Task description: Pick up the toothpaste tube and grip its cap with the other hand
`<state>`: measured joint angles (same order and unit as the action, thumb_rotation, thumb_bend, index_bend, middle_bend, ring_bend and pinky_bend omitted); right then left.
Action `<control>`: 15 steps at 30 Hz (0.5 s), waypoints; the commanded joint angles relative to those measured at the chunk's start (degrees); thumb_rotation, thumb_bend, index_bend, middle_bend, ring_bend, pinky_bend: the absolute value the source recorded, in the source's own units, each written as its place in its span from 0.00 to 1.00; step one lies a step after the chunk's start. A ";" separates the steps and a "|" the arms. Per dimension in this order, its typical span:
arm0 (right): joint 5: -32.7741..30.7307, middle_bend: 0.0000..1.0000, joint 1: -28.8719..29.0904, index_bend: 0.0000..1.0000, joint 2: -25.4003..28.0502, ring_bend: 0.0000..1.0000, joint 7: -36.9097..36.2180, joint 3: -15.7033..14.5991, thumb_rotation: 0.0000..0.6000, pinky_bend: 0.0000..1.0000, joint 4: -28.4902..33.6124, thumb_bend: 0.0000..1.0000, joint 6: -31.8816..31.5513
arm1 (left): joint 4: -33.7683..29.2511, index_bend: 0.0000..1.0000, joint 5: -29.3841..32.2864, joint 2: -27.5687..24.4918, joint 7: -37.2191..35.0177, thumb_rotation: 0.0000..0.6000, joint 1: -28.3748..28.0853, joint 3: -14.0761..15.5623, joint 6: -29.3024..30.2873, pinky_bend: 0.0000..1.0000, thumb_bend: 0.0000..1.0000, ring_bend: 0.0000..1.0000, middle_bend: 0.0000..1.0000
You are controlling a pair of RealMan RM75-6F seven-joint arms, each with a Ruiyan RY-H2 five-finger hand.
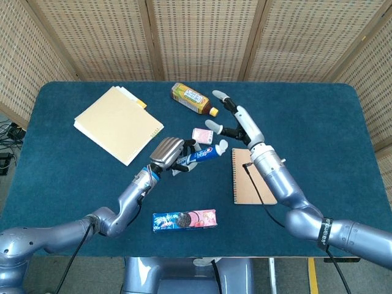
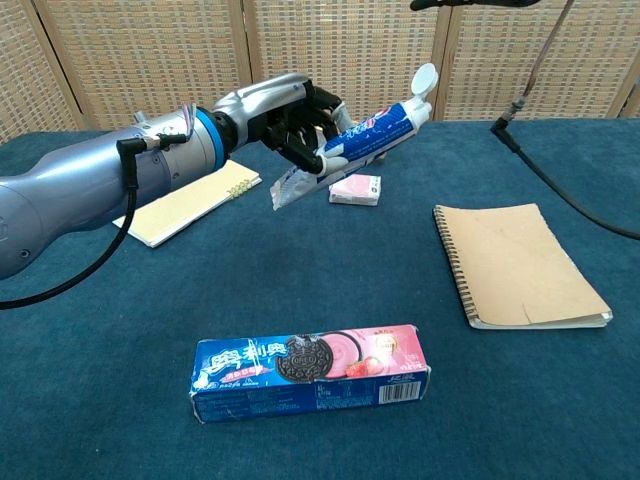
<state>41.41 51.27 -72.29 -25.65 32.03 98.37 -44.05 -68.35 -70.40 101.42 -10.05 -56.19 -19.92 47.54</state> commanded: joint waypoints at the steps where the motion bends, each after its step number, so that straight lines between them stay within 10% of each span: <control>1: -1.81 0.00 1.51 0.00 -2.28 0.00 1.70 -0.29 0.24 0.00 -1.17 0.00 -1.78 | 0.23 0.70 0.23 0.42 0.01 1.00 -0.41 -0.19 0.03 0.53 0.59 0.57 0.60; 15: -4.85 0.00 3.29 0.00 -6.51 0.00 5.81 -1.69 0.24 0.00 -3.10 0.00 -4.03 | -2.03 0.70 1.86 0.71 0.83 1.00 -1.44 -1.54 1.36 0.53 0.60 0.57 0.61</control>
<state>36.57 54.60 -78.75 -19.83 30.37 95.26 -48.11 -70.13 -68.78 102.20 -9.45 -57.55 -21.31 48.78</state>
